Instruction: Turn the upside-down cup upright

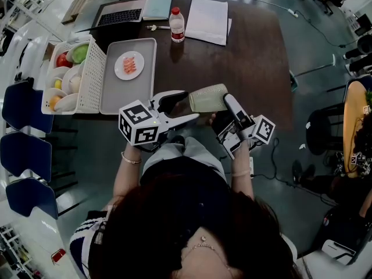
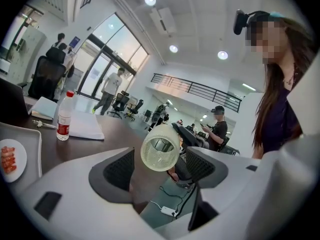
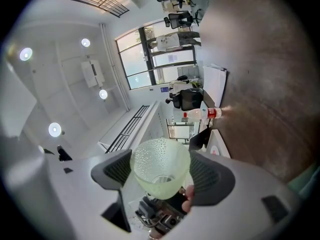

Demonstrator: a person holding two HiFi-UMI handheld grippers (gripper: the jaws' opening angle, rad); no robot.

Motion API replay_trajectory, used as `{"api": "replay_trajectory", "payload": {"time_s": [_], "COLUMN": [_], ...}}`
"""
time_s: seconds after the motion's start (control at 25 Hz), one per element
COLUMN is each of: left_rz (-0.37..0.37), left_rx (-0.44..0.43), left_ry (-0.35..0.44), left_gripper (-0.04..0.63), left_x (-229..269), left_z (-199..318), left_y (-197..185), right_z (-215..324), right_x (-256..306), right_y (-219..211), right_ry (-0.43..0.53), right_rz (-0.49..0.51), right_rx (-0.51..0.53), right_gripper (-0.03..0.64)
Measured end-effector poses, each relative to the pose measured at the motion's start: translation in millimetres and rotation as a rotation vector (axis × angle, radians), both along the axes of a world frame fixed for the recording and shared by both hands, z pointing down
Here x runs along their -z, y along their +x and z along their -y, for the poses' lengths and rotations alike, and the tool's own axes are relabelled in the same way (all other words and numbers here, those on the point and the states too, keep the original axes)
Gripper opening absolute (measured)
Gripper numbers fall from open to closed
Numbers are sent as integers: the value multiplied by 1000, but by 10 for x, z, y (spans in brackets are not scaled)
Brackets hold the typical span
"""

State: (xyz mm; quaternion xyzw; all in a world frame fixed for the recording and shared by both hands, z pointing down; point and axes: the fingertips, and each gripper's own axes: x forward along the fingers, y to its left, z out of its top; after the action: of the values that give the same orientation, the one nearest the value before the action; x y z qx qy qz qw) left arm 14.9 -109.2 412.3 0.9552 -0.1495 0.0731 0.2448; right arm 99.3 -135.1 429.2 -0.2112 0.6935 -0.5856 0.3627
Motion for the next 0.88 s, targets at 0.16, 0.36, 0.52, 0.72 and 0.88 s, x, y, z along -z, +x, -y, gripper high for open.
{"api": "replay_trajectory", "payload": {"time_s": [0.16, 0.36, 0.52, 0.72, 0.88], "left_rz": [2, 6, 30, 48, 49], "left_rx": [-16, -29, -29, -20, -15], "left_ry": [6, 20, 38, 63, 70], "left_gripper": [311, 311, 311, 287, 281], "left_x": [2, 26, -6, -28, -37], "left_z": [7, 7, -1, -16, -24], "left_y": [56, 126, 146, 146, 131], "right_z": [-10, -12, -15, -19, -21], "right_x": [13, 18, 14, 10, 0], "right_y": [-21, -17, -27, -24, -36], "right_ry": [2, 5, 4, 5, 7], "right_rz": [9, 12, 17, 22, 40], "right_rx": [7, 8, 9, 9, 14], "right_gripper": [360, 360, 360, 360, 360]}}
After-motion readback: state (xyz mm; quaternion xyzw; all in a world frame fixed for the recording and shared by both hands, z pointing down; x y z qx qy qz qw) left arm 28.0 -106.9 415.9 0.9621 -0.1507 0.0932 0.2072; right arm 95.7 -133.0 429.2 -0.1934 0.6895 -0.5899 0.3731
